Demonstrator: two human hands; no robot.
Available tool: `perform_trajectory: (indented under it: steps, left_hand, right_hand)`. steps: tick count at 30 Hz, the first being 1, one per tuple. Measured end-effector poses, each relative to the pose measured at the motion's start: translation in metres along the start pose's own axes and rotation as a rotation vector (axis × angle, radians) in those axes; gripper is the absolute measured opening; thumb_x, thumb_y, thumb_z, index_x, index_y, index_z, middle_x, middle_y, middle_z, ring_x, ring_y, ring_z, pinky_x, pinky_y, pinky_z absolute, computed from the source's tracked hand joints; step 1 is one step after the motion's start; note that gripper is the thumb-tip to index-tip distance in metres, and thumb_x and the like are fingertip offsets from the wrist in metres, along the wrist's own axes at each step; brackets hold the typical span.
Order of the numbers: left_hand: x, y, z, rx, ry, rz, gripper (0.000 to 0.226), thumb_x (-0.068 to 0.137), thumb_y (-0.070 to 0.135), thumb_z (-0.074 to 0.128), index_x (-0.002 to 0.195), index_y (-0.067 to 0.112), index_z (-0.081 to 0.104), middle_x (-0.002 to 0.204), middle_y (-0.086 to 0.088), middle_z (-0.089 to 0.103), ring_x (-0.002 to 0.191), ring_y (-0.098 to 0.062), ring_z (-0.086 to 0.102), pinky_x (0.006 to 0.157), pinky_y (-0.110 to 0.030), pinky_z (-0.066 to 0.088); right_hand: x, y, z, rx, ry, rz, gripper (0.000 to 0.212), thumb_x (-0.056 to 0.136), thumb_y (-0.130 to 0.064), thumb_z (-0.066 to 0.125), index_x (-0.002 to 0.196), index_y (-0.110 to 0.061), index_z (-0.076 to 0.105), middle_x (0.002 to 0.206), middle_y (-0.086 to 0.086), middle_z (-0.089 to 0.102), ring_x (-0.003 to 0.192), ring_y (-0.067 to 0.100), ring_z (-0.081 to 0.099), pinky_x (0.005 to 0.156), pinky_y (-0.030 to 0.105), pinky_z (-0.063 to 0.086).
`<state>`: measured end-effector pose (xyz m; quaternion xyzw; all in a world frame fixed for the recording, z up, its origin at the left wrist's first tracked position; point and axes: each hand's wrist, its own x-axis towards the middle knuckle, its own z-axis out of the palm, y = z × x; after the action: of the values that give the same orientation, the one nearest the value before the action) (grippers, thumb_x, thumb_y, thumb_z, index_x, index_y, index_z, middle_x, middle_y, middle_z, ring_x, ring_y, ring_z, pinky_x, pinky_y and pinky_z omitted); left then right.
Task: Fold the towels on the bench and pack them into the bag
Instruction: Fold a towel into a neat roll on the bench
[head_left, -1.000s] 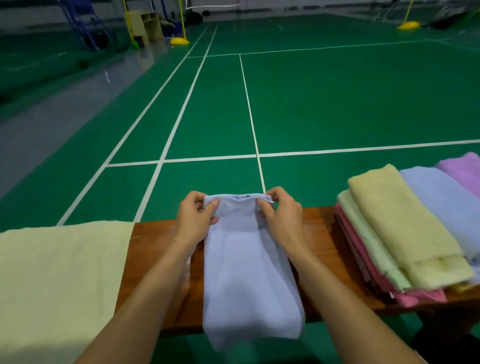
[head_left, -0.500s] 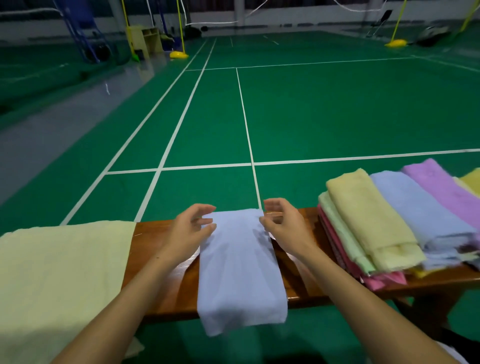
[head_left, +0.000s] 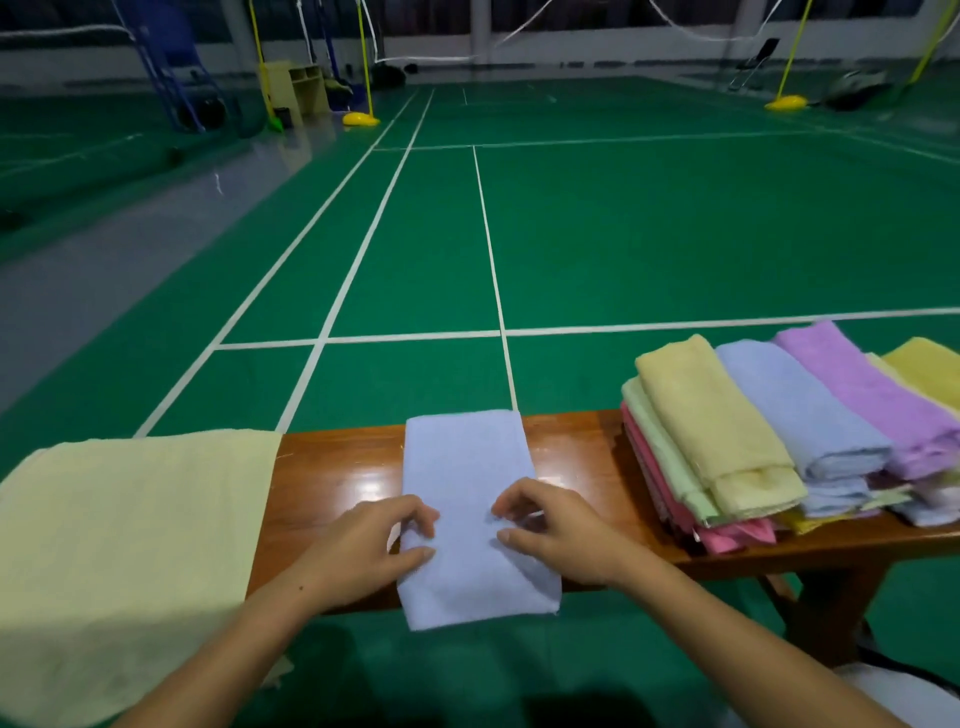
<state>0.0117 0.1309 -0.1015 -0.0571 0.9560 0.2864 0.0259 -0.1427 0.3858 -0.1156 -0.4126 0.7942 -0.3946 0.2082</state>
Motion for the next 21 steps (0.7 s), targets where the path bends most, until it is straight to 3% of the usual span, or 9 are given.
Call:
perform_trajectory:
  steps: [3,6,8,11,15,21]
  left_hand:
    - [0.016,0.0,-0.002,0.066,-0.029,-0.017,0.022,0.093,0.057,0.068,0.103,0.041,0.057,0.148,0.04,0.044,0.137,0.006,0.042,0.104,-0.028,0.044]
    - [0.027,0.003,-0.01,0.088,-0.079,-0.014,0.034,0.09,0.066,0.068,0.108,0.04,0.06,0.154,0.04,0.024,0.147,0.01,0.012,0.121,-0.032,0.027]
    - [0.029,0.005,-0.014,0.074,-0.104,-0.01,0.045,0.082,0.077,0.069,0.11,0.043,0.06,0.162,0.036,0.019,0.151,0.007,0.006,0.126,-0.036,0.019]
    - [0.022,0.002,-0.017,0.132,-0.141,0.013,0.055,0.074,0.087,0.067,0.112,0.049,0.056,0.166,0.032,0.017,0.155,0.002,0.008,0.128,-0.039,0.017]
    - [0.017,-0.007,-0.015,0.21,-0.061,0.077,0.05,0.076,0.087,0.064,0.112,0.053,0.056,0.166,0.029,0.027,0.155,0.002,0.019,0.124,-0.033,0.023]
    - [0.027,-0.01,-0.006,0.238,0.058,0.142,0.027,0.091,0.071,0.061,0.1,0.045,0.06,0.154,0.028,0.048,0.149,0.003,0.033,0.12,-0.026,0.031]
  right_hand:
    - [0.011,0.007,-0.003,-0.099,0.005,-0.03,0.017,0.093,-0.047,0.068,0.107,-0.042,0.06,0.124,-0.017,0.059,0.118,-0.001,0.057,0.105,0.034,0.05]
    - [0.021,0.006,-0.01,-0.137,-0.008,-0.023,0.016,0.092,-0.049,0.067,0.104,-0.04,0.061,0.141,-0.018,0.053,0.133,-0.005,0.047,0.114,0.036,0.044]
    - [0.022,0.004,-0.017,-0.184,-0.054,-0.034,0.019,0.092,-0.052,0.068,0.106,-0.04,0.063,0.15,-0.017,0.047,0.141,-0.002,0.04,0.12,0.036,0.037]
    - [0.016,0.006,-0.028,-0.261,-0.136,-0.044,0.034,0.086,-0.06,0.074,0.112,-0.041,0.064,0.154,-0.019,0.04,0.148,-0.003,0.028,0.121,0.028,0.028]
    - [0.009,0.02,-0.039,-0.392,-0.137,-0.055,0.05,0.079,-0.065,0.077,0.119,-0.04,0.062,0.149,-0.022,0.042,0.14,-0.003,0.036,0.117,0.023,0.034]
    - [0.015,0.017,-0.031,-0.595,-0.042,-0.184,0.032,0.094,-0.05,0.064,0.116,-0.028,0.068,0.141,-0.011,0.054,0.131,0.01,0.046,0.111,0.031,0.043]
